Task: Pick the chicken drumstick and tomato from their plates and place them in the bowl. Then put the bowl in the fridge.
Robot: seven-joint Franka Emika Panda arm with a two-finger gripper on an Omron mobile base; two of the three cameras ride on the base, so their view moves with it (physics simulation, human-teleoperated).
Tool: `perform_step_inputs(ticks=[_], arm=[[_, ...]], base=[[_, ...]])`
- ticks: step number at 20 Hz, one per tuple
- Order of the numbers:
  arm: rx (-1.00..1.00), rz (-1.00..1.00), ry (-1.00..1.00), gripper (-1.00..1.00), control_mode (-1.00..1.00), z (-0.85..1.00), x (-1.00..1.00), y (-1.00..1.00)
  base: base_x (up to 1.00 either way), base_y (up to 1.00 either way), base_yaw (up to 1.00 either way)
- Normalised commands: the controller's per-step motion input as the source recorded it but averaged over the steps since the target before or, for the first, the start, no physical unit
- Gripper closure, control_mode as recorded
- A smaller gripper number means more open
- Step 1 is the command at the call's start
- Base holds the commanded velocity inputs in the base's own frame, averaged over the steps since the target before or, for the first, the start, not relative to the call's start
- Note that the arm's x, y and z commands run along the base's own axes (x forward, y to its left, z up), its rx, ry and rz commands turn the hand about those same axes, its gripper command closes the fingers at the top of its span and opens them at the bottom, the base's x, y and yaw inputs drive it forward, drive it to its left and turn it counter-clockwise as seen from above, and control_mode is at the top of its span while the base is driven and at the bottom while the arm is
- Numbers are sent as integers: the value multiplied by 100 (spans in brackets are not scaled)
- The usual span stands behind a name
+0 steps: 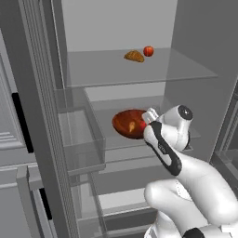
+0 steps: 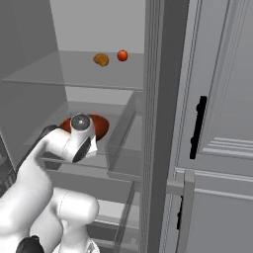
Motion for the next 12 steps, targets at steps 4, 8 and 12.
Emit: perform_step_inputs(ticks=[4,8,12], arm=[[-5,17,0,100,-100,-46,50,10],[-1,13,0,100,-100,-27,43,6],[0,6,0,100,-100,-25,39,17]], base=[[0,0,0],[0,0,0],[0,0,0]])
